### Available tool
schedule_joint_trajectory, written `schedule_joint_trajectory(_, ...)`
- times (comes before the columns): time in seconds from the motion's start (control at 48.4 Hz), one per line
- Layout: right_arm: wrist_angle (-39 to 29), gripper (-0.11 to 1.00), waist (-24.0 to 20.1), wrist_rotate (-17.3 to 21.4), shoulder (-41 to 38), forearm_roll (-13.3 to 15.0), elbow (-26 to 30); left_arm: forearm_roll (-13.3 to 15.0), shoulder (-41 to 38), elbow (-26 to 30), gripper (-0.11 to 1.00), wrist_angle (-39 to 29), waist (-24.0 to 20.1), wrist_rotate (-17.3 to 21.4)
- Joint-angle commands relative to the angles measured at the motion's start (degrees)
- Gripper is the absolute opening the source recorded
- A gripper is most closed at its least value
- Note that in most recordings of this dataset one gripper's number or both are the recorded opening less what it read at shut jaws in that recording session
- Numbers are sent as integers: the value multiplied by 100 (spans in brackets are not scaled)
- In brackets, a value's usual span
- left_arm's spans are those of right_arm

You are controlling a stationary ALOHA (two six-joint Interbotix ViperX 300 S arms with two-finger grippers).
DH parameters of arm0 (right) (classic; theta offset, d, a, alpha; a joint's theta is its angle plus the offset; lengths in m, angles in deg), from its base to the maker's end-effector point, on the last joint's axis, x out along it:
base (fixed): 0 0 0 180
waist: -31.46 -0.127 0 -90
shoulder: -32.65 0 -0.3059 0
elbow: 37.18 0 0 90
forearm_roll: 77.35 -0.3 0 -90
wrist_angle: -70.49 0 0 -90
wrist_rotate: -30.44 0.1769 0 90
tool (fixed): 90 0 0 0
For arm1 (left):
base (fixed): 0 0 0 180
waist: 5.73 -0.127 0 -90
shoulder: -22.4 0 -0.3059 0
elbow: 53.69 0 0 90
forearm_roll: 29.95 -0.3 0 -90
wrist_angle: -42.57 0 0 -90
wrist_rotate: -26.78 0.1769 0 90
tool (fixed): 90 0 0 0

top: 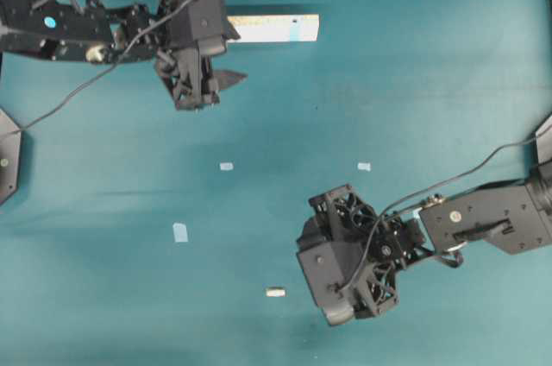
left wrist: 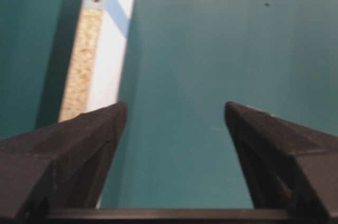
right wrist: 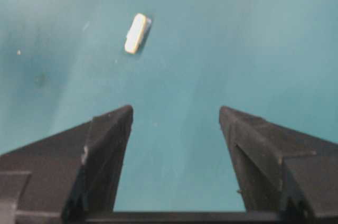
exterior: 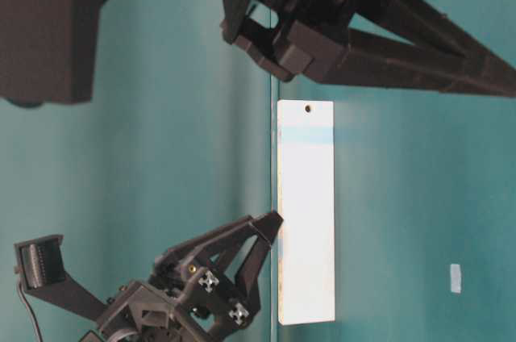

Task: Move the wooden board into place and insert the rod into its hole.
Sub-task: 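Lower the left gripper onto the white board's end and grasp it, then drag the white board with the left gripper down toward table center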

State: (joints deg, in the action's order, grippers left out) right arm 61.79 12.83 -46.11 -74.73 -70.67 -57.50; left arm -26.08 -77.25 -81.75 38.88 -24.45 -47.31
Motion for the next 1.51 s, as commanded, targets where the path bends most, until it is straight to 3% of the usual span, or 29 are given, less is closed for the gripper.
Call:
schedule_joint_trajectory(0.0,-149,76,-26,167,167,9,193,-18,88,193,85,-9,-167,105)
schedule_joint_trajectory(0.227,-475,76,-26,598,158,9,343,-18,79,237,91,-26,-527,483)
schedule_joint_trajectory(0.558,-483,76,-26,633,88,9,422,-18,70,176,91,-79,-896,571)
schedule_joint_trajectory(1.032,-492,76,-26,633,-35,18,536,-18,-958,369,91,9,-914,571)
schedule_joint_trajectory(1.487,-501,76,-26,633,-70,18,536,-18,-1406,527,91,343,-879,554)
